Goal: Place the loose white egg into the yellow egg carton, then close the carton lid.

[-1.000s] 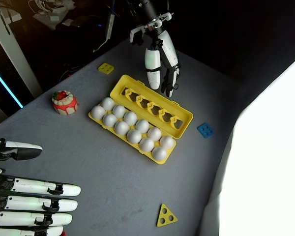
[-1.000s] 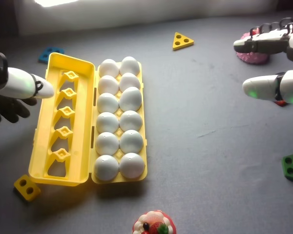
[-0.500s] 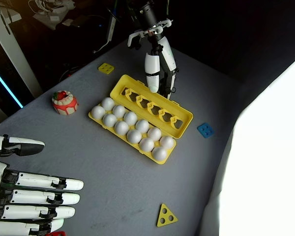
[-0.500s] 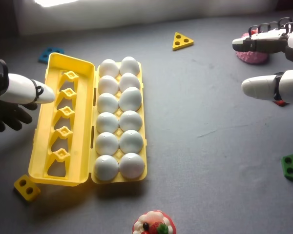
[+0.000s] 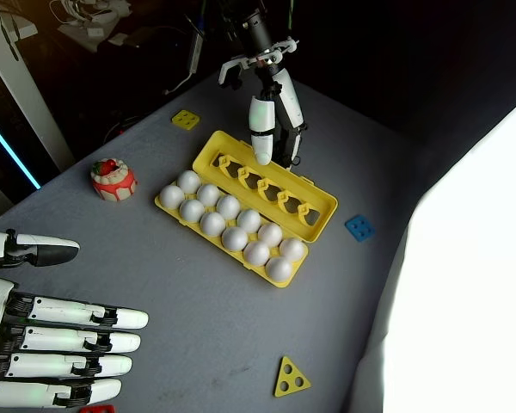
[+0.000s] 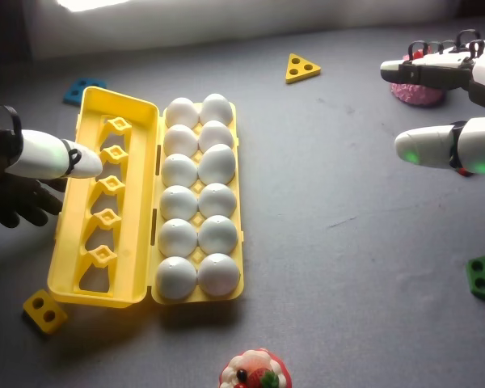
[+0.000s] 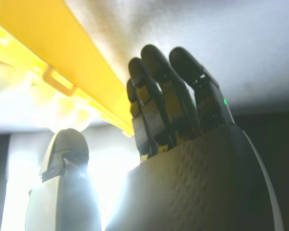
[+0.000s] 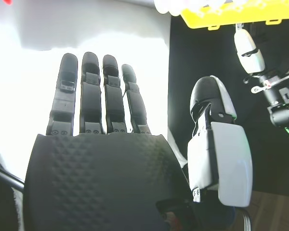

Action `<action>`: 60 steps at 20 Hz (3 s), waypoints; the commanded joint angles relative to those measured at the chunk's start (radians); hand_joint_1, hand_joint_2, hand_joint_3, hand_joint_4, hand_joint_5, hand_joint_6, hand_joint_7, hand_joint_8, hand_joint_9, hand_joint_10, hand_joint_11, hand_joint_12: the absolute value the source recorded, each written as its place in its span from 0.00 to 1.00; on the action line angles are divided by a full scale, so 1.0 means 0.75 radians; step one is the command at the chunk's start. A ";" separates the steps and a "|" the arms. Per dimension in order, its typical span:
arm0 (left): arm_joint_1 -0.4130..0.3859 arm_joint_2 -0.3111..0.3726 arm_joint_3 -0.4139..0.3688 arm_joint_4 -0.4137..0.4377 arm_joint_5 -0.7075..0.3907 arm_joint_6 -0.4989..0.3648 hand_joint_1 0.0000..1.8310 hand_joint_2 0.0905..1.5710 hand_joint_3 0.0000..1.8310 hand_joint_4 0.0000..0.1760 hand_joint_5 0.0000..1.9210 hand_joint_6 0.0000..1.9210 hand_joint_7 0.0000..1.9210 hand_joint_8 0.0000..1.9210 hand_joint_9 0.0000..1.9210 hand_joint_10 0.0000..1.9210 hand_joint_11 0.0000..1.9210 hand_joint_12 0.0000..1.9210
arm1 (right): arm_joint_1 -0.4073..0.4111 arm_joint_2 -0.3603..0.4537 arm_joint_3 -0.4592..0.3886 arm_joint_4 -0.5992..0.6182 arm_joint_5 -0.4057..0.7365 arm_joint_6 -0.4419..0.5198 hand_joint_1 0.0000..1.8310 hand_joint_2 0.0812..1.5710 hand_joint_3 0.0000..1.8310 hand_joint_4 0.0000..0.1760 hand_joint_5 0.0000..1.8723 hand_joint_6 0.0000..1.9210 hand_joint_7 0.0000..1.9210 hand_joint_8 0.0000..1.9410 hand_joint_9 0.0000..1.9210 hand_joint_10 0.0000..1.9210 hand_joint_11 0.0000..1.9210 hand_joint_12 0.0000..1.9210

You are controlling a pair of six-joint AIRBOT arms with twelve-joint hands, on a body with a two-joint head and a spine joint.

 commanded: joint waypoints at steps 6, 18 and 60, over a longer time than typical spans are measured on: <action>-0.040 -0.014 -0.012 0.034 -0.031 -0.008 0.20 0.75 0.00 0.00 0.28 0.01 0.36 0.00 0.23 0.36 0.06 0.82 | 0.020 0.007 -0.012 -0.027 0.164 0.001 0.15 0.75 0.00 0.00 0.12 0.00 0.12 0.00 0.12 0.00 0.00 0.35; -0.329 -0.050 -0.051 0.010 0.103 0.185 0.19 0.76 0.00 0.00 0.28 0.01 0.36 0.00 0.23 0.37 0.05 0.82 | 0.019 0.005 -0.015 -0.036 0.168 0.000 0.16 0.75 0.00 0.00 0.13 0.00 0.13 0.00 0.12 0.00 0.00 0.33; -0.413 -0.121 -0.388 -0.011 0.106 0.432 0.19 0.78 0.00 0.00 0.28 0.00 0.37 0.01 0.20 0.44 0.01 0.88 | 0.008 -0.004 -0.029 -0.086 0.202 -0.008 0.11 0.77 0.00 0.00 0.12 0.00 0.12 0.00 0.11 0.01 0.00 0.36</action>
